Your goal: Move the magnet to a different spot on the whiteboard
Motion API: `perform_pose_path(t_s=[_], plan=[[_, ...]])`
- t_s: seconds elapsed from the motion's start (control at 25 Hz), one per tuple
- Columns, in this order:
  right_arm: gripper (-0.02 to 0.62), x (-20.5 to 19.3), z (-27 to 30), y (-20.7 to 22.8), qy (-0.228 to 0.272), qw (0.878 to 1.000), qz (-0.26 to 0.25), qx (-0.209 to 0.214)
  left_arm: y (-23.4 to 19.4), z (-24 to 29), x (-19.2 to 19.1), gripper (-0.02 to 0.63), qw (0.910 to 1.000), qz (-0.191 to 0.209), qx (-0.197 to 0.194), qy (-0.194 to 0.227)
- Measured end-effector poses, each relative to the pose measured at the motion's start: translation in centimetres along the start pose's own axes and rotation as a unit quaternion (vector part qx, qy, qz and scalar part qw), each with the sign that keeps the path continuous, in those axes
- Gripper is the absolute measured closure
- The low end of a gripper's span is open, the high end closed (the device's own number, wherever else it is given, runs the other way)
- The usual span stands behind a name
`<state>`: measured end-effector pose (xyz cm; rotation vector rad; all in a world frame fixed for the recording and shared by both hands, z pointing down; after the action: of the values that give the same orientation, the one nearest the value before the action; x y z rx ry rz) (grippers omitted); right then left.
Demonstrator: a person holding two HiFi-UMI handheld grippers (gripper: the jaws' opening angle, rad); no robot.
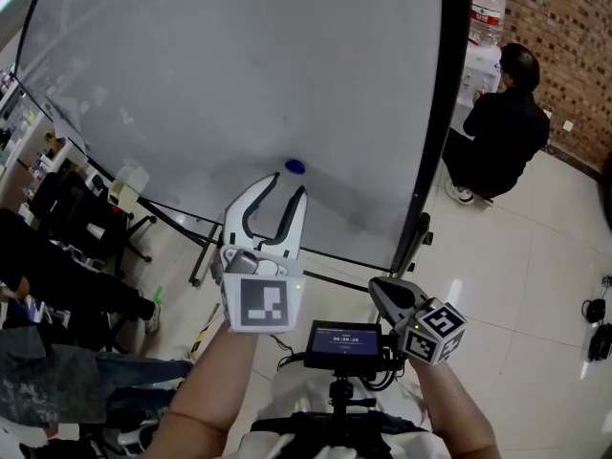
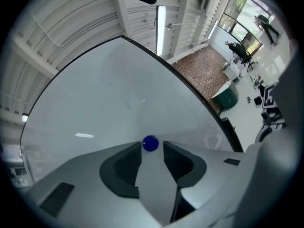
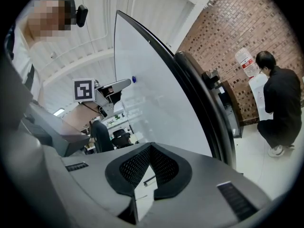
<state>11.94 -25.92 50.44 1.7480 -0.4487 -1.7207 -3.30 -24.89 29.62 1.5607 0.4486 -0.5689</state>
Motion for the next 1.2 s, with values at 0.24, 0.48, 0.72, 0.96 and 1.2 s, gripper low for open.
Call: perform_pose_path(t_s=[0.24,0.48,0.72,0.96,1.2], plan=[[0.563,-1.0,-1.0,0.6,-0.006,1.000,0.006,0.000,2.0,-2.3,-1.9,0.450,0.9917,-0.118,-0.042,0.028],[0.563,-1.6,-1.1,0.5,0.004,1.000,-0.006,-0.006,4.0,-3.9,-3.7,0.507,0.9752,-0.197,-0.087,0.051],[0.563,-3.1,-1.3,-3.3,0.016,0.999,-0.020,-0.024,3.8,-7.8,-6.9,0.572,0.9505,-0.271,-0.133,0.072],[0.563,-5.7,-0.1,-7.6,0.033,0.999,-0.021,-0.034,4.1,-14.0,-12.7,0.574,0.9350,-0.292,-0.194,0.052],[0.563,-8.4,1.0,-12.4,0.035,0.998,-0.030,-0.035,4.6,-20.6,-18.2,0.574,0.9216,-0.321,-0.218,0.008]])
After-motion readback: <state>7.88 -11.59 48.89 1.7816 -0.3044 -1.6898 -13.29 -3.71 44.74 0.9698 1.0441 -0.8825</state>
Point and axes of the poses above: the fingertips, and each gripper's own axes: z forward along the fingers, y to its right, x out of its top, the point moved 4 cm from there along -z, backward along the fingers, and after that the axes turned 14 degrees about z, right-handed, at the moved point
